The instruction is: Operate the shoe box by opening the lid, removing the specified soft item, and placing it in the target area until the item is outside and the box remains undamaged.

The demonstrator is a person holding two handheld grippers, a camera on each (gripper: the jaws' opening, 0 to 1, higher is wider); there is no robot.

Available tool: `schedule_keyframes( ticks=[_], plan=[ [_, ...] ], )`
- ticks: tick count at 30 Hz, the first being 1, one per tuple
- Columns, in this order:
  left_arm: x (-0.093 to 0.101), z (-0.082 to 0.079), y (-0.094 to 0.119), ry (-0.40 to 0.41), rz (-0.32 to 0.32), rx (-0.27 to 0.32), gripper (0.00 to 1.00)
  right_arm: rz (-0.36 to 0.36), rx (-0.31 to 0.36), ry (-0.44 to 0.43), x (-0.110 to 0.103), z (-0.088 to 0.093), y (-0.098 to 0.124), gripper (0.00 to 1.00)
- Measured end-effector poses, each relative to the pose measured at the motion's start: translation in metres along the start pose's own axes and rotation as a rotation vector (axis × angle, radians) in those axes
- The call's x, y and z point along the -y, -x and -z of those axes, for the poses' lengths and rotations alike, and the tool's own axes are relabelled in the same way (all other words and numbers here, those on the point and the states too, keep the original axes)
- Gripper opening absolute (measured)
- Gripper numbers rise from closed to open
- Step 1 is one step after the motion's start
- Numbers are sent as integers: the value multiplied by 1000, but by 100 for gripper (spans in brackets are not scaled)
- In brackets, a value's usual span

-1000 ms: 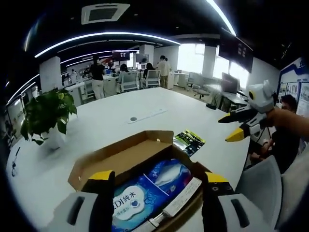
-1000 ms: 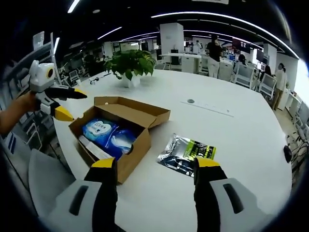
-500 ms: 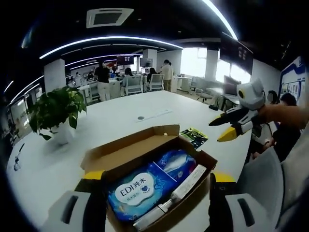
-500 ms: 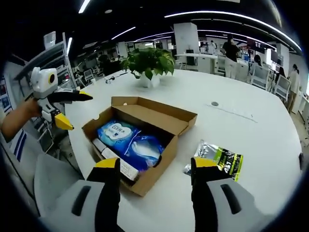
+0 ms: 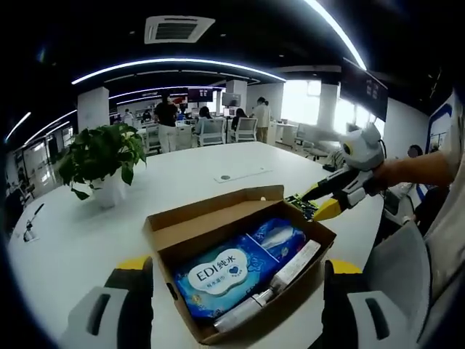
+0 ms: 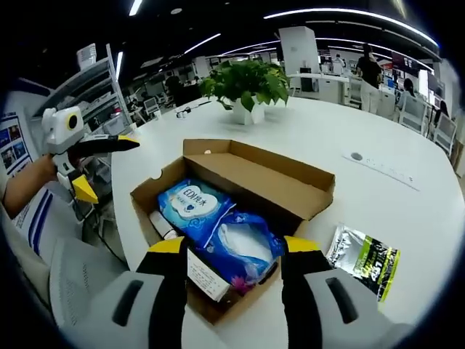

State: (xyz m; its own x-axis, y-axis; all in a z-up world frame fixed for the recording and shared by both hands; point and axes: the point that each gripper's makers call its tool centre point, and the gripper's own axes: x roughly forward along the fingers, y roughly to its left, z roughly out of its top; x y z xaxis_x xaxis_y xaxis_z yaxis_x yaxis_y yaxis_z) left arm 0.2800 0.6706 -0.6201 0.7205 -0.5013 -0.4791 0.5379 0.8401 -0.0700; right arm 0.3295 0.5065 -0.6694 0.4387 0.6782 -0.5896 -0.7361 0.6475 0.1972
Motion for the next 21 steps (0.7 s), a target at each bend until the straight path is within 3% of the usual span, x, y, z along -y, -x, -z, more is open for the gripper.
schedule_keyframes(
  ticks=[13,21],
  plan=[
    [-5,10,-3,7,-14,-14,100,-69,-52,-23,-19,-1,-54,41],
    [-5,13,-9,-1,-17,-29,100,-86,-76,-38,-23,1,-76,37]
  ],
)
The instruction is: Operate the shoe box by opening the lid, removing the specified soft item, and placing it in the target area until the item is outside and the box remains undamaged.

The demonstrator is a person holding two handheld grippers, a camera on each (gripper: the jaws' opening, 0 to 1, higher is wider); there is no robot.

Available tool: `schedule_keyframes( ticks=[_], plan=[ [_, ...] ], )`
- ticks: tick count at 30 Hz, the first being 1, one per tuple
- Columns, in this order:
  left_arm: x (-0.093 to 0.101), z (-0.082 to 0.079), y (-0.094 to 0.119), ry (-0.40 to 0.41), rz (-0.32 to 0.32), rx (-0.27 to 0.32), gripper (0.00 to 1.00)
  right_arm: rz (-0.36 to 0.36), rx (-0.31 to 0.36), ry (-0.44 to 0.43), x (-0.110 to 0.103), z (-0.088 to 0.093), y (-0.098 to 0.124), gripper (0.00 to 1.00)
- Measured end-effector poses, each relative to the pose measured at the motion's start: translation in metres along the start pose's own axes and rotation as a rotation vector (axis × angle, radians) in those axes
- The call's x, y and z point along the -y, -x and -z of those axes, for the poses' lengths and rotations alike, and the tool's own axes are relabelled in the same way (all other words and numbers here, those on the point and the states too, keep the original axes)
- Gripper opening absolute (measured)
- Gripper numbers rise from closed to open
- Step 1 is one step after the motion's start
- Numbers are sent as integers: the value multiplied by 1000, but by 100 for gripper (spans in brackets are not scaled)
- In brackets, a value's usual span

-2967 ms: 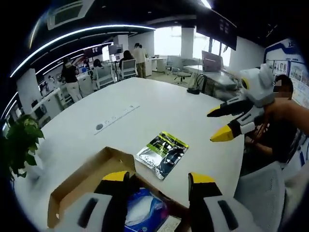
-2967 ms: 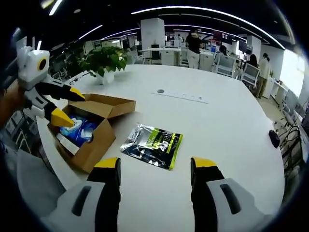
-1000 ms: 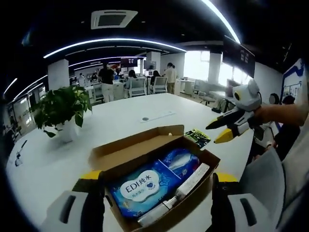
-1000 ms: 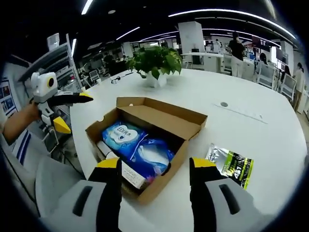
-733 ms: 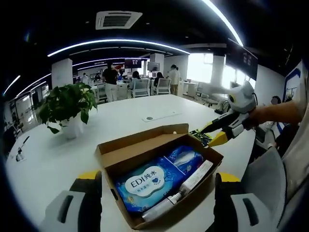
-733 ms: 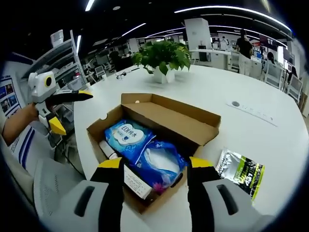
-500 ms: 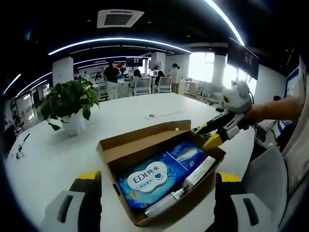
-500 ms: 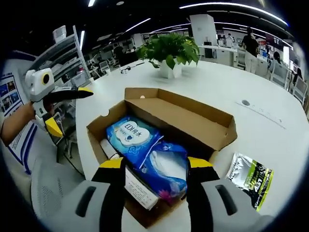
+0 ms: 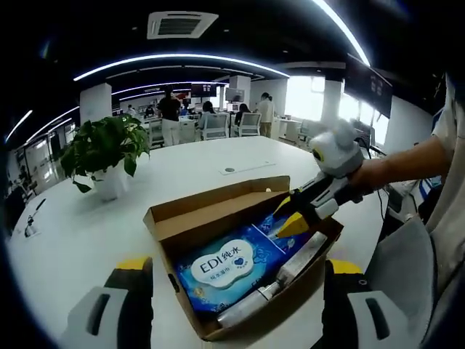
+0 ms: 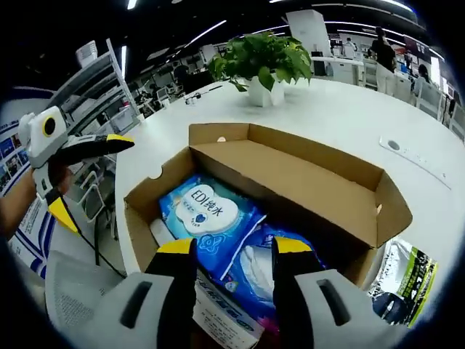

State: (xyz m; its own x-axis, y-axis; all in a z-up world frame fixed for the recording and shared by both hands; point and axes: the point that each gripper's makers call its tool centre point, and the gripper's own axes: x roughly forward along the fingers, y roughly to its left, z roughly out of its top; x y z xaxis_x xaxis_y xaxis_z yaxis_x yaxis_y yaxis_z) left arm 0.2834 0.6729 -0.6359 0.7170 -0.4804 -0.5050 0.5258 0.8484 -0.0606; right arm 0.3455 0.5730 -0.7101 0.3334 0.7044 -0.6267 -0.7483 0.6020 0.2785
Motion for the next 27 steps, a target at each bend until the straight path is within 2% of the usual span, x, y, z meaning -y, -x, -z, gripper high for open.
schedule_keyframes(
  ticks=[8,16,23,27],
  plan=[
    [4,5,-4,13,10,-11,100,-15,-37,-15,3,4,-21,33],
    [8,11,-7,25,15,-22,99,-23,-48,-47,1,3,-36,28],
    [5,15,-7,46,4,-20,97,-22,-46,-81,1,-2,-42,23],
    [3,17,-7,56,-2,-21,96,-20,-61,-89,2,1,-49,21]
  ],
)
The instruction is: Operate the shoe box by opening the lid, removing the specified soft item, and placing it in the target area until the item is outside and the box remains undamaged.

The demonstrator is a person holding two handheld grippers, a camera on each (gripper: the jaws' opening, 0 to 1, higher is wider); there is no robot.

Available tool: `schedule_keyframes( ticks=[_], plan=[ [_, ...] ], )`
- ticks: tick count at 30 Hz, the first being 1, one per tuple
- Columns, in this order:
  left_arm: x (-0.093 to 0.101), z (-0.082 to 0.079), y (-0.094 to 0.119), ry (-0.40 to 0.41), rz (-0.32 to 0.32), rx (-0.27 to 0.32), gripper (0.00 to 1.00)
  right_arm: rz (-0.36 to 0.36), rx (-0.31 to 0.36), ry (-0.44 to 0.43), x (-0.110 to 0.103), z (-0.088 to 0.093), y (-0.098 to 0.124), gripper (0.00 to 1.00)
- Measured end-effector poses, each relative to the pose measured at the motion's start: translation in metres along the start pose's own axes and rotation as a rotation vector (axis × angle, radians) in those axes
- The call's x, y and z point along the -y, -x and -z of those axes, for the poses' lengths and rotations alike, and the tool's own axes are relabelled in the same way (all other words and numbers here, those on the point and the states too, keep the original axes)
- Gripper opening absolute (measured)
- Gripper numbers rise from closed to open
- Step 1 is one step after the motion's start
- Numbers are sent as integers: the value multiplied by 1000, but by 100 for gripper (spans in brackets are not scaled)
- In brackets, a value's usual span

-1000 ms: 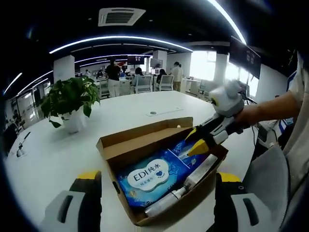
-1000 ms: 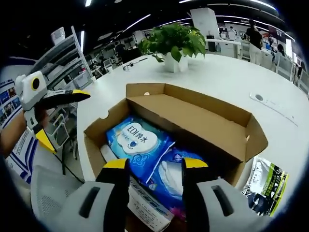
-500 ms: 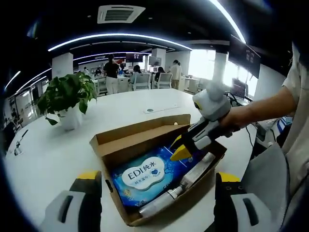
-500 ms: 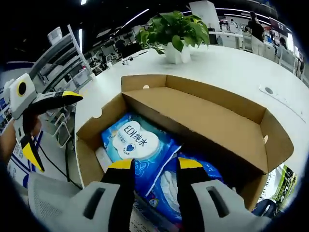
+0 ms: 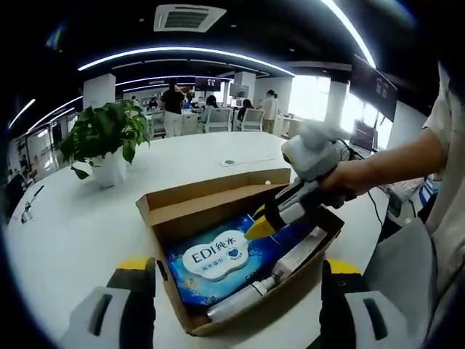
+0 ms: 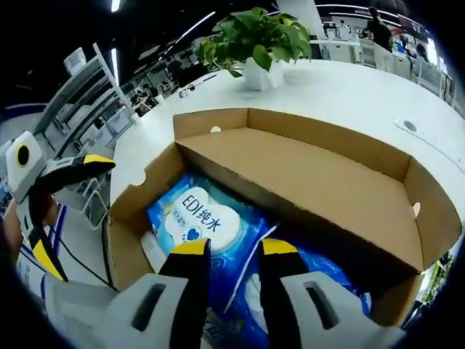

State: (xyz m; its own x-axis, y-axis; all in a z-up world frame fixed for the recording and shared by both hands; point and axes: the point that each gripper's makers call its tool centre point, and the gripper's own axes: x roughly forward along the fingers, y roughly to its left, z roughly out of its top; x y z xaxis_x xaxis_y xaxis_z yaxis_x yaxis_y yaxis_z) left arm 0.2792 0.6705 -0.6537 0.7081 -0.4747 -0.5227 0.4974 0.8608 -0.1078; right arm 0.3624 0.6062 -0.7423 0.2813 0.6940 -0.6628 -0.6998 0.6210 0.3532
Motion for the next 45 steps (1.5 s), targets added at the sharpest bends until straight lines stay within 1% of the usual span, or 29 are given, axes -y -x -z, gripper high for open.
schedule_keyframes(
  ticks=[2,4,5,6,7,9,12,15,17,20,31,33,37,45],
  plan=[
    [-1,0,1,5,-6,2,96,18,-8,-12,3,1,-2,15],
    [-2,0,1,9,-9,3,95,62,-13,10,10,1,0,5],
    [-2,0,2,14,-12,4,94,62,-16,26,11,2,1,6],
    [-3,0,2,18,-14,5,94,46,-11,13,7,1,2,4],
    [-3,1,2,21,-16,4,93,48,-13,20,6,1,3,4],
    [-3,2,1,21,-19,-2,93,47,-9,55,5,0,6,2],
    [-2,2,0,20,-17,-6,93,49,-4,77,2,-1,10,0],
    [-2,3,-2,16,-14,-14,92,59,3,76,0,-3,14,0],
    [-1,3,-3,15,-13,-17,91,70,3,57,-1,-3,17,0],
    [0,3,-4,11,-9,-22,91,83,11,63,-2,-5,23,0],
    [3,4,-10,-5,2,-45,86,122,38,51,3,-8,46,0],
    [3,4,-12,-13,0,-54,85,127,43,44,4,-8,51,0],
    [5,1,-16,-20,13,-54,84,140,50,43,6,-5,60,0],
    [5,-3,-27,-44,19,-80,78,163,66,25,15,-2,78,0]
  ],
)
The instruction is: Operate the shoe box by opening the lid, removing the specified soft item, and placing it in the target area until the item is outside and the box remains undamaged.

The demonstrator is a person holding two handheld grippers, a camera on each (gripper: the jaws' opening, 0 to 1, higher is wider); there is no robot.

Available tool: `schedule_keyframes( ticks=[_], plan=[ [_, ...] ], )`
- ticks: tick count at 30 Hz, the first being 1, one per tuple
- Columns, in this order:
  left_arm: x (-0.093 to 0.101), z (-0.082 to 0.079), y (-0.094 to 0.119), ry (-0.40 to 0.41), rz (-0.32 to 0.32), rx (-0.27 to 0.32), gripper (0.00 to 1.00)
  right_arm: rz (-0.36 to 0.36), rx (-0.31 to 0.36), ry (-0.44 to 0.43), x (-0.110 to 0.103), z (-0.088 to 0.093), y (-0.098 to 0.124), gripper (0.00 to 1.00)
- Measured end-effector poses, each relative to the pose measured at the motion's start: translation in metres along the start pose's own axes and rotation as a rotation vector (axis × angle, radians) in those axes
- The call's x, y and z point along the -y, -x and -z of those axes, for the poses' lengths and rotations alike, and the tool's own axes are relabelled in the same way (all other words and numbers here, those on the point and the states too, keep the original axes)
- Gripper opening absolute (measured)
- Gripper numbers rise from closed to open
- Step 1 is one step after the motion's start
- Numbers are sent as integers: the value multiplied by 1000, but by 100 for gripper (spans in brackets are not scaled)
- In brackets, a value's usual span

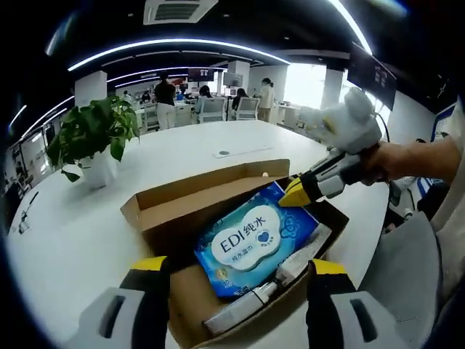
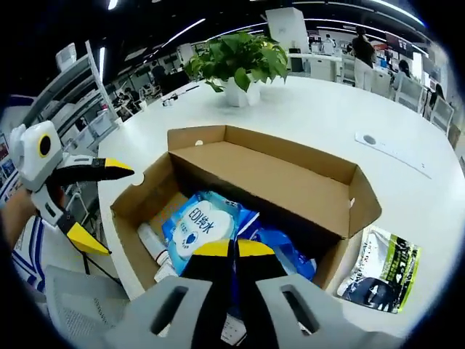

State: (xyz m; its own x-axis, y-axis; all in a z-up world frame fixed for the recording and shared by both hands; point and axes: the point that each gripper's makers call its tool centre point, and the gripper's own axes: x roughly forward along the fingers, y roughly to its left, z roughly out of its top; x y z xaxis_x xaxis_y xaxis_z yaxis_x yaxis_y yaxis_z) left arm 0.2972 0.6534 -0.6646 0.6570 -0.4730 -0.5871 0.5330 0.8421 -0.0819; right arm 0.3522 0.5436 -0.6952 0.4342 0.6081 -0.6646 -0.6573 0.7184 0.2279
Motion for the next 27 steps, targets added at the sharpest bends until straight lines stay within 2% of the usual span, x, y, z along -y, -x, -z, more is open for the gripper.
schedule_keyframes(
  ticks=[10,21,25,27],
  plan=[
    [-12,-1,-11,3,-7,-30,69,20,6,-6,6,4,8,0],
    [-30,12,-22,30,-16,-102,59,53,-13,-10,22,14,8,0],
    [-29,18,-27,40,0,-138,55,56,-14,-8,24,15,7,0],
    [-28,21,-30,51,9,-159,50,58,-15,-1,24,16,7,0]
  ],
)
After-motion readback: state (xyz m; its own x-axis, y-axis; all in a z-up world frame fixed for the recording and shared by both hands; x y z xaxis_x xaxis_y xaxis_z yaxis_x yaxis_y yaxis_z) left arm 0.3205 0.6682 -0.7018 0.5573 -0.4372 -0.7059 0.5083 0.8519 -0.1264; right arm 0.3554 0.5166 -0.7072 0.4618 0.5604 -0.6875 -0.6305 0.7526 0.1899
